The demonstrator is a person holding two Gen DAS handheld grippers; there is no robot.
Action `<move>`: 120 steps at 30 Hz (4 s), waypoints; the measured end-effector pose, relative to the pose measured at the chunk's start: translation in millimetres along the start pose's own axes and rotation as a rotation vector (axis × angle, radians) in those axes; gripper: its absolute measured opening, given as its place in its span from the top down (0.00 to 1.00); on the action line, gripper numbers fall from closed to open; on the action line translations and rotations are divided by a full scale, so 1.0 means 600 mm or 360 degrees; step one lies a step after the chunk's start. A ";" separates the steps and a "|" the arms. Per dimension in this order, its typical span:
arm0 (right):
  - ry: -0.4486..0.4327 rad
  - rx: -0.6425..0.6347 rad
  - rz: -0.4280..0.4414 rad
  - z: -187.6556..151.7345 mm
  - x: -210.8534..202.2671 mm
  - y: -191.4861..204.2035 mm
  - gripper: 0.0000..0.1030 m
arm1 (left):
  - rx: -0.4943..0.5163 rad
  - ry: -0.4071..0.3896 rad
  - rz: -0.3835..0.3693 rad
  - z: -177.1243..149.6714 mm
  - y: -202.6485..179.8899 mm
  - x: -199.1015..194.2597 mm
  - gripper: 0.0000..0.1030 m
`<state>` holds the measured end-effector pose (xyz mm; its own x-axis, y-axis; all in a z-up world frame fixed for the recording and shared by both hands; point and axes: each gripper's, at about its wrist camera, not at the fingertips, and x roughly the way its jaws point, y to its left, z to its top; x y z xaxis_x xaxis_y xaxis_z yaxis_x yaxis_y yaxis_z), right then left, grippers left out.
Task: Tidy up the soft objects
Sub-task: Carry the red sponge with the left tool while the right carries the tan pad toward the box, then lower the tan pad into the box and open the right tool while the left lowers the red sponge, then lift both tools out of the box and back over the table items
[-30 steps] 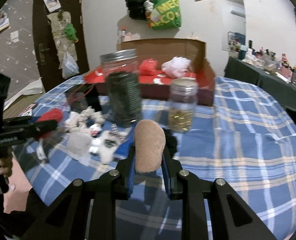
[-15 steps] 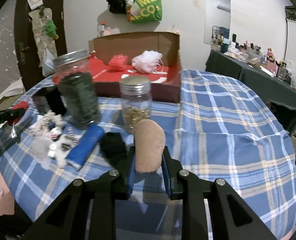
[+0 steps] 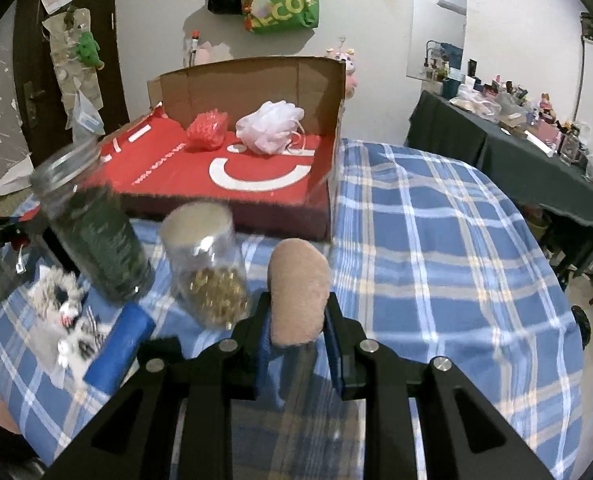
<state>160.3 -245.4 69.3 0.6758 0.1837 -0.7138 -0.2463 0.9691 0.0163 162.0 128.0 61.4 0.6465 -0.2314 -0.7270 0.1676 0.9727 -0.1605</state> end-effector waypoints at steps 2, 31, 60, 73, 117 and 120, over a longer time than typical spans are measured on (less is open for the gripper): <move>0.0007 0.0004 0.0042 0.016 0.006 -0.006 0.75 | 0.0005 0.0010 -0.0044 0.013 0.004 0.003 0.66; 0.0447 -0.0247 0.0000 0.279 0.234 0.039 0.74 | 0.0212 0.0192 0.0002 0.259 -0.053 0.169 0.65; 0.0712 -0.0361 -0.0201 0.296 0.348 0.062 0.67 | 0.0201 0.0495 0.0174 0.291 -0.035 0.310 0.63; 0.0703 -0.0411 -0.0182 0.301 0.344 0.078 0.53 | 0.0273 0.0469 0.0190 0.291 -0.073 0.317 0.46; -0.0156 -0.0232 -0.0041 0.265 -0.073 0.108 0.00 | 0.0148 -0.0330 -0.0042 0.203 -0.153 -0.055 0.09; -0.0275 -0.0222 -0.0037 0.236 -0.126 0.120 0.00 | 0.0135 -0.0455 -0.0055 0.172 -0.167 -0.099 0.06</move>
<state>189.9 -166.2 223.3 0.7884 0.1987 -0.5822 -0.3149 0.9433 -0.1045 183.5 42.6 189.5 0.8205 -0.2720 -0.5028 0.2473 0.9619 -0.1167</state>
